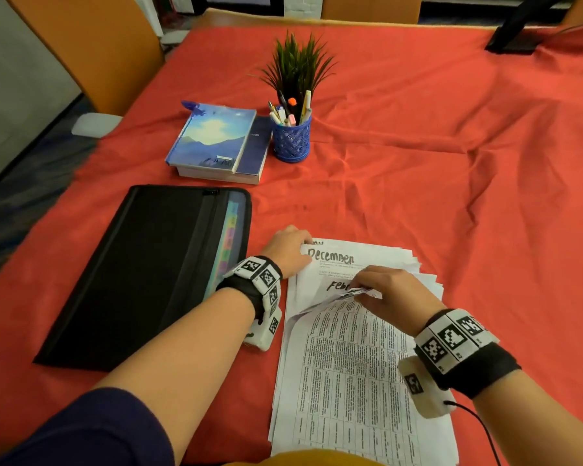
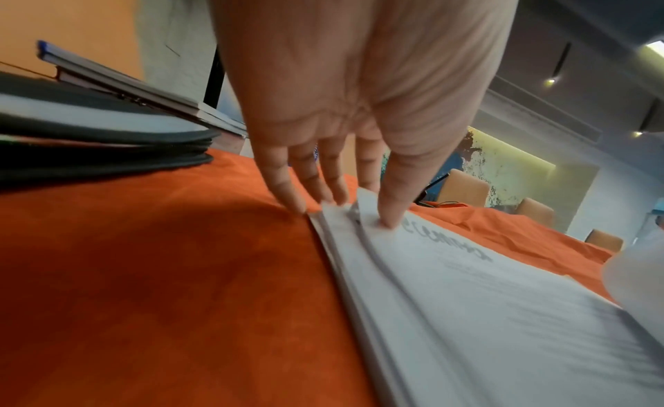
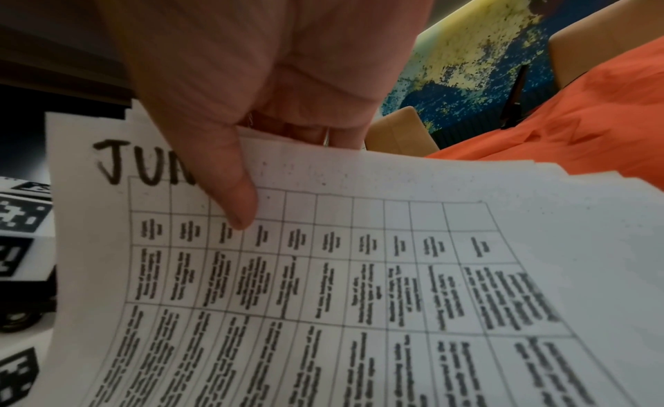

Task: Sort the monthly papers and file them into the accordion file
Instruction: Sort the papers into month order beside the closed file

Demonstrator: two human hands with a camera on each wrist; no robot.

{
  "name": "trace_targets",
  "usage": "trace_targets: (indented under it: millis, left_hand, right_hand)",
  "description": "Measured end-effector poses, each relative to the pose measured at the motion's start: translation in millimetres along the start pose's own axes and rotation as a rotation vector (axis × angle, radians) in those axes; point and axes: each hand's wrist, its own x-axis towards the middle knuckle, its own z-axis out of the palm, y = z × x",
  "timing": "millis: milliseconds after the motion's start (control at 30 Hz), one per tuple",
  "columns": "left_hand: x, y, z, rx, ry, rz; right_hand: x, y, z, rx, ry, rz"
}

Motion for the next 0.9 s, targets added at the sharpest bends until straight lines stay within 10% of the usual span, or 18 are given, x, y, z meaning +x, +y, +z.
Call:
trace_targets:
  millis: [133,900]
  left_hand:
    - [-4.6,3.1,-3.4,-0.065,0.209,0.071]
    - [-34.1,18.9,-11.2,-0.991,-0.070,-0.071]
  right_hand:
    - [-2.2,2.8,2.5,0.005,0.076,-0.003]
    - [4.3,0.0,5.1,-0.035,0.065,-0.030]
